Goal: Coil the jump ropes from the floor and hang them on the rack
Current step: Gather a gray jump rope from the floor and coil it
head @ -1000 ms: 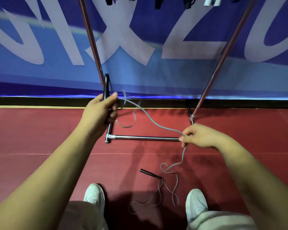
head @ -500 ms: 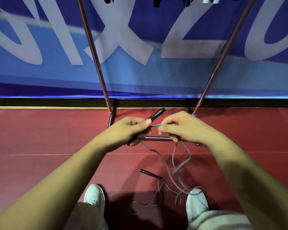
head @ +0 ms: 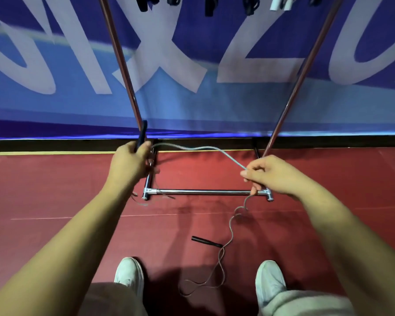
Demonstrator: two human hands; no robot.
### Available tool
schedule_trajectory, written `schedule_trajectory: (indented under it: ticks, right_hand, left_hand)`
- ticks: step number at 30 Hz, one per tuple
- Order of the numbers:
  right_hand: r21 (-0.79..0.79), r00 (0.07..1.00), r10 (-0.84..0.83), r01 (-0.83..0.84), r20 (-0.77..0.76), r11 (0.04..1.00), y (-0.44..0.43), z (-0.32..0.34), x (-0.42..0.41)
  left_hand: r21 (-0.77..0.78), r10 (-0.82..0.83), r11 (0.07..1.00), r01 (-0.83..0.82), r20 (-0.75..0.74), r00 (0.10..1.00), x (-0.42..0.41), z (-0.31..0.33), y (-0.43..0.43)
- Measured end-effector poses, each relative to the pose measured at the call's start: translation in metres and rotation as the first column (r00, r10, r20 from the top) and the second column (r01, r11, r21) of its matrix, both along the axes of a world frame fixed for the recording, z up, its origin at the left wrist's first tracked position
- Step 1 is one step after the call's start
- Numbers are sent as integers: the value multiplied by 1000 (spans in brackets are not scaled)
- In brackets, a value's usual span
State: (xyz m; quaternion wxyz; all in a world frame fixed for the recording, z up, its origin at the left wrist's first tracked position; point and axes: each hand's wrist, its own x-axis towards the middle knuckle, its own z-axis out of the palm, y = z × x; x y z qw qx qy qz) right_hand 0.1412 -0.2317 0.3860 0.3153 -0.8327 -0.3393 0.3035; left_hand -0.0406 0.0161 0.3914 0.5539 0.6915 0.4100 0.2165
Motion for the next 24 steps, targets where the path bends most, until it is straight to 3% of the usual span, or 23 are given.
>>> schedule_trajectory:
  ticks: [2, 3, 4, 7, 10, 15, 17, 19, 21, 24]
  right_hand:
    - [19, 998, 59, -59, 18, 998, 11, 13, -13]
    - [3, 993, 112, -112, 32, 994, 17, 18, -22]
    - [-8, 986, 162, -162, 45, 987, 22, 22, -30]
    - [97, 984, 179, -177, -3, 979, 34, 23, -45]
    - [249, 974, 96, -42, -207, 968, 37, 24, -43]
    - [148, 963, 191, -164, -189, 975, 23, 15, -32]
    - [25, 953, 231, -231, -194, 973, 17, 3, -24]
    - [-134, 962, 252, -265, -106, 955, 9, -6, -13]
    - [-176, 981, 184, -193, -67, 965, 3, -8, -6]
    - [0, 1000, 10, -10, 28, 1000, 2, -3, 0]
  left_hand:
    - [284, -32, 955, 83, -180, 983, 1, -5, -12]
    - [335, -94, 928, 163, -212, 973, 3, -6, -18]
    - [303, -200, 917, 258, -208, 957, 5, -8, -25]
    - [-46, -580, 815, 578, -54, 813, 8, -8, -51]
    - [-179, -707, 684, 707, 75, 703, 10, -8, -63]
    - [-241, -553, 747, 620, 291, 781, 10, -7, -56]
    - [-317, -386, 765, 560, 471, 794, 12, -1, -47]
    - [-452, -146, 726, 518, 635, 759, 11, 4, -29]
    - [-522, -6, 732, 438, 637, 771, 8, 10, -14]
    - [-452, -9, 865, 217, 417, 909, 5, 7, -5]
